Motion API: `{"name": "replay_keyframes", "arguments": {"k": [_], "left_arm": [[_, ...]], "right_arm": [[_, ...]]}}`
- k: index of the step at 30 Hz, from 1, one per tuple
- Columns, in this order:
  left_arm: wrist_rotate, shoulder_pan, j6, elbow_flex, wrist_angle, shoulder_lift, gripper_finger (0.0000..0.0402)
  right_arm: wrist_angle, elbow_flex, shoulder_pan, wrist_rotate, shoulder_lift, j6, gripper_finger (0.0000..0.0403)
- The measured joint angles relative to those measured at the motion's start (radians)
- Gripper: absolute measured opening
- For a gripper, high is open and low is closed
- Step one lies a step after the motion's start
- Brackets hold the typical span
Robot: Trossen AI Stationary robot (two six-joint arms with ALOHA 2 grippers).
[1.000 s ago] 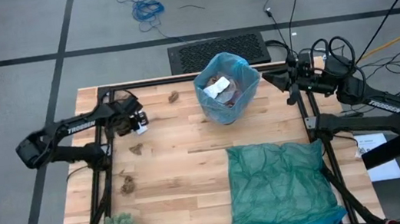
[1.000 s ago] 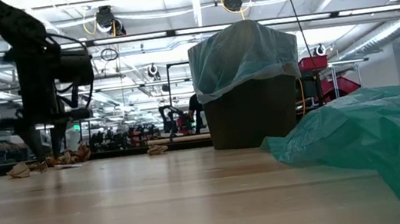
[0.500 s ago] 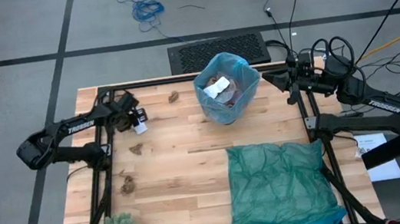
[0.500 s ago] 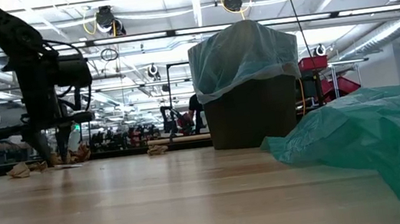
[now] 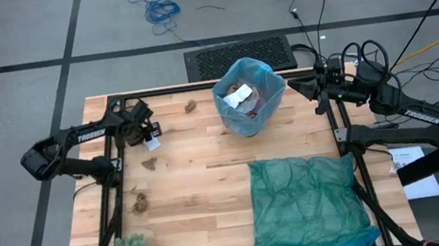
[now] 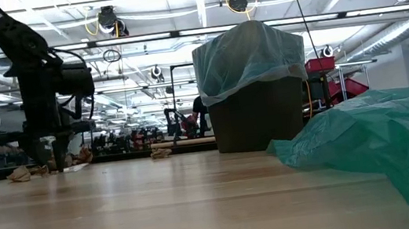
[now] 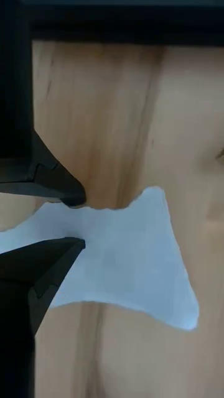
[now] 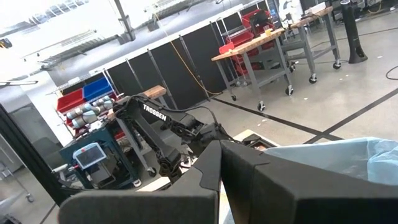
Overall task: Place trash/remove bag and relplace
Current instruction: Put the white paper into the black trash bin
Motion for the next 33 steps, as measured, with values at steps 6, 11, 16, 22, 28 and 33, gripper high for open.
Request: {"name": "replay_keyframes", "arguments": {"k": [6, 11, 16, 22, 28, 33], "left_arm": [[0.003, 0.0, 0.0, 0.021, -0.018, 0.002, 0.0112], [0.019, 0.0, 0.0, 0.044, -0.074, -0.003, 0.0112], [0.019, 0.0, 0.0, 0.048, -0.121, -0.003, 0.0112], [0.027, 0.0, 0.016, 0.048, -0.11, -0.003, 0.0112], [0.036, 0.0, 0.058, 0.048, -0.105, 0.017, 0.0112], [0.057, 0.0, 0.06, 0.051, -0.143, 0.014, 0.0112]], "right_arm": [[0.0, 0.0, 0.0, 0.0, 0.0, 0.0, 0.0], [0.0, 0.0, 0.0, 0.0, 0.0, 0.008, 0.0], [0.0, 0.0, 0.0, 0.001, 0.0, 0.016, 0.0], [0.0, 0.0, 0.0, 0.001, 0.0, 0.011, 0.0], [0.0, 0.0, 0.0, 0.001, 0.0, 0.001, 0.0], [0.0, 0.0, 0.0, 0.001, 0.0, 0.0, 0.0]]}}
